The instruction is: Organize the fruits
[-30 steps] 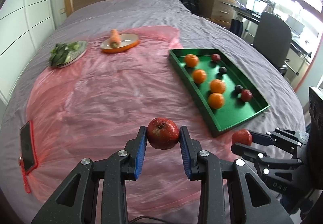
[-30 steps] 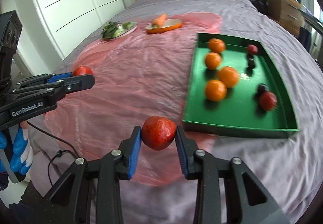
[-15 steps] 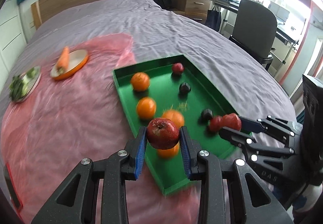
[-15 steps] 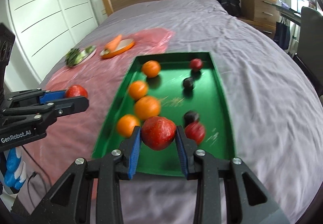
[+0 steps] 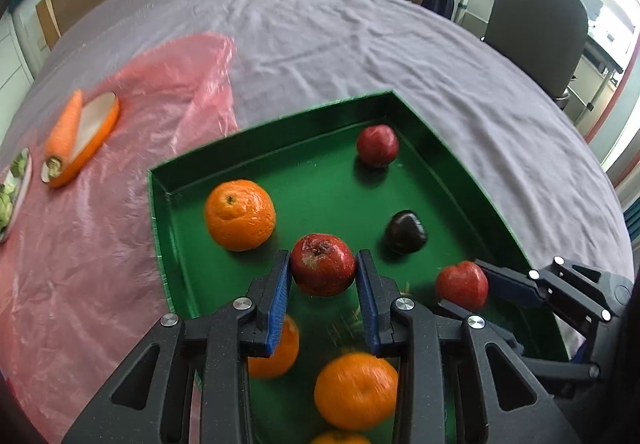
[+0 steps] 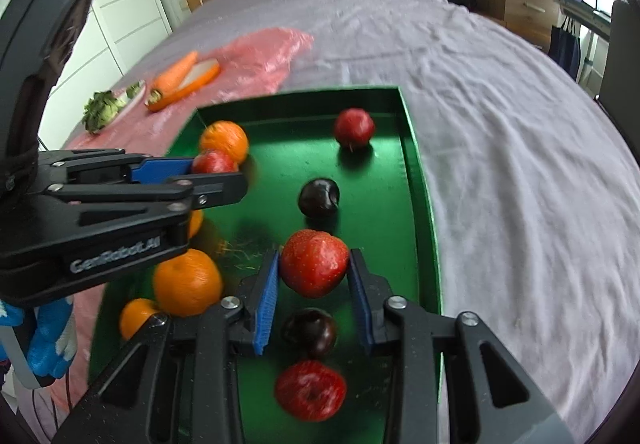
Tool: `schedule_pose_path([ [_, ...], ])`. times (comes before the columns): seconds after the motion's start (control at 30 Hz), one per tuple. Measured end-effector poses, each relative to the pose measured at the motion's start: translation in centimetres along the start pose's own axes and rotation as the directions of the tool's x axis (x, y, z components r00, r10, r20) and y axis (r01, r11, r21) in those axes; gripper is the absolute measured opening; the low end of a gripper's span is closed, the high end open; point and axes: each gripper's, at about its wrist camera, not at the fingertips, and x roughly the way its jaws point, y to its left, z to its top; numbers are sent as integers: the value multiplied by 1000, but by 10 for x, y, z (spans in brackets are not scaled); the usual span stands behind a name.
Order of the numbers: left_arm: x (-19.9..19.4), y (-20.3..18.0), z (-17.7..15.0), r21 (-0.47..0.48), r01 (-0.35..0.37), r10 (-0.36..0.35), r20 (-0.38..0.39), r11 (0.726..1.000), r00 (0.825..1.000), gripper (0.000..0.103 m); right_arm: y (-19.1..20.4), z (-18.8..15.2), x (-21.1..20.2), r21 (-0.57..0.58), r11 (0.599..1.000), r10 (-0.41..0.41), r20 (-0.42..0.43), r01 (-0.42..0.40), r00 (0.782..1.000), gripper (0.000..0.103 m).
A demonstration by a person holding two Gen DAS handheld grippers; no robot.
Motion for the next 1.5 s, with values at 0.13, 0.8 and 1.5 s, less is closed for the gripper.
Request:
schedule_pose_path([
  [0.13, 12, 0, -3, 3, -21, 21, -13, 1000, 1000, 28, 1, -5, 10, -20, 1000, -19, -29, 19, 999, 55],
  [0.8, -113, 43, -49, -74, -75, 84, 134, 994, 987, 53, 34, -13, -63, -16, 997, -78, 52, 79, 996, 98],
  [1.5, -242, 85, -199, -177, -89, 127, 219, 980, 967, 54, 101, -108, -161, -22, 993, -115, 15, 115, 993, 98],
])
